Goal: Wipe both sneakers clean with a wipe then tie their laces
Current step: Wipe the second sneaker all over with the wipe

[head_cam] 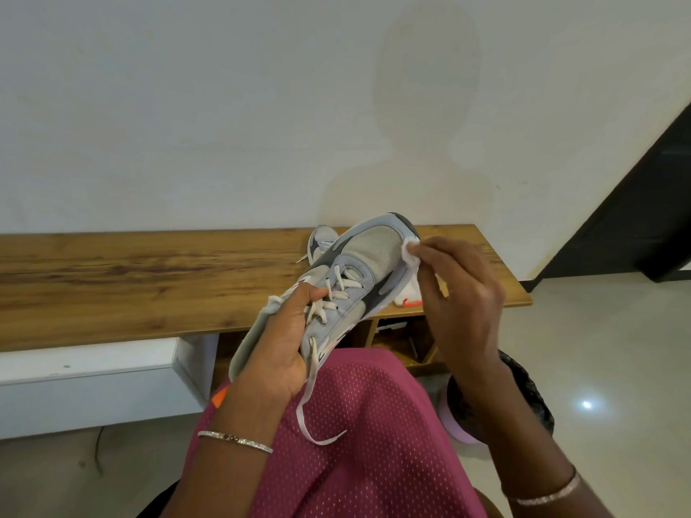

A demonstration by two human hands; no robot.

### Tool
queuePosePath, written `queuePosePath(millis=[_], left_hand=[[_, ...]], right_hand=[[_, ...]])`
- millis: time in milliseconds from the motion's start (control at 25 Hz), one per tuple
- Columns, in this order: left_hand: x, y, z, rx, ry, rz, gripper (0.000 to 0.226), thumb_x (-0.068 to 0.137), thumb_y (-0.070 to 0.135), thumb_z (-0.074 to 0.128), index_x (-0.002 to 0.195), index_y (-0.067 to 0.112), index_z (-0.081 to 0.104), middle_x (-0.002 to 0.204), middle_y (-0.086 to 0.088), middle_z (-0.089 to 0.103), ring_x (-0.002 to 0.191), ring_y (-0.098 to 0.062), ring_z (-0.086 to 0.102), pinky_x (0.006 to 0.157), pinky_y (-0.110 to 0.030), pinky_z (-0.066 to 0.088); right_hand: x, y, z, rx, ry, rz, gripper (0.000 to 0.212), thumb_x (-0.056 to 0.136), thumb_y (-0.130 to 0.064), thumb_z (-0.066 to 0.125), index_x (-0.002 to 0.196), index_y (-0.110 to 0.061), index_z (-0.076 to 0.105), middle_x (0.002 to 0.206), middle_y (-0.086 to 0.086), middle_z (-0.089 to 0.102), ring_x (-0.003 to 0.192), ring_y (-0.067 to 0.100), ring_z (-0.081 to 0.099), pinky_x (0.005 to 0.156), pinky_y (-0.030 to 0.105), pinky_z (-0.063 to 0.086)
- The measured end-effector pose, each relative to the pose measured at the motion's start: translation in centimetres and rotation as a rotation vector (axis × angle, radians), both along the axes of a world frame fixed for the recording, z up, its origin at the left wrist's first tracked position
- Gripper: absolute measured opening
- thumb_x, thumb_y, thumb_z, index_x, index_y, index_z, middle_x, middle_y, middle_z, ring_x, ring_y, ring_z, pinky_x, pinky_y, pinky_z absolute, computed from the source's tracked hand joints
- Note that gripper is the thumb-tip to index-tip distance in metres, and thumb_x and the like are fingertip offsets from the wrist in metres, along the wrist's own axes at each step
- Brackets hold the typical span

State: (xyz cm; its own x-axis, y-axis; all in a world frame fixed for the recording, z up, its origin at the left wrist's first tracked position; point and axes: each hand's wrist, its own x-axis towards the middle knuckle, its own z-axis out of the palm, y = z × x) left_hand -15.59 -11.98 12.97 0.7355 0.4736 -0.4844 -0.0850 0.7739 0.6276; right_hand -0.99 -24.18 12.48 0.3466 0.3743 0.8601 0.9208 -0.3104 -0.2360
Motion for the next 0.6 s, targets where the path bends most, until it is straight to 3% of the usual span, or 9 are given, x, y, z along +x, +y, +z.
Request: queuePosePath(millis=[80,320,480,600], left_hand=[[0.0,0.0,-0.2,-0.024,-0.004,-0.012,0.027,0.101,0.017,0.051,0.091,0.004,0.072,0.082,-0.014,0.078,0.066,-0.020,0.076,0.073,-0.035,0.052],[0.1,0.3,-0.7,0.011,-0.002,0.032,0.023,0.096,0.011,0.056,0.105,0.000,0.073,0.096,-0.020,0.076,0.077,-0.025,0.075,0.068,-0.031,0.061],[0.3,0.6,-1.5,-0.015,-0.018,0.014,0.034,0.094,0.017,0.060,0.124,0.003,0.067,0.113,-0.021,0.074,0.095,-0.028,0.076,0.066,-0.030,0.062],[0.4,0.5,-2.0,-0.033,-0.038,-0.004,0.048,0.083,0.017,0.065,0.129,0.002,0.064,0.118,-0.022,0.072,0.104,-0.031,0.073,0.068,-0.031,0.063]], right_hand=[[-0.2,0.0,-0.1,0.023,0.021,-0.002,0.013,0.089,-0.003,0.071,0.100,0.000,0.075,0.101,0.013,0.071,0.093,0.022,0.066,0.083,0.020,0.050],[-4.2,0.4,-3.3,-0.201,-0.059,0.123,0.020,0.092,-0.008,0.060,0.103,0.000,0.074,0.105,0.014,0.071,0.098,0.021,0.063,0.085,0.020,0.050],[-0.3,0.1,-0.5,-0.023,-0.011,0.003,0.013,0.088,-0.001,0.071,0.100,0.002,0.075,0.101,0.015,0.071,0.091,0.025,0.065,0.081,0.019,0.047],[0.9,-0.5,0.3,0.023,0.039,-0.002,0.013,0.087,0.000,0.073,0.100,0.001,0.075,0.101,0.013,0.072,0.091,0.024,0.066,0.079,0.027,0.054]])
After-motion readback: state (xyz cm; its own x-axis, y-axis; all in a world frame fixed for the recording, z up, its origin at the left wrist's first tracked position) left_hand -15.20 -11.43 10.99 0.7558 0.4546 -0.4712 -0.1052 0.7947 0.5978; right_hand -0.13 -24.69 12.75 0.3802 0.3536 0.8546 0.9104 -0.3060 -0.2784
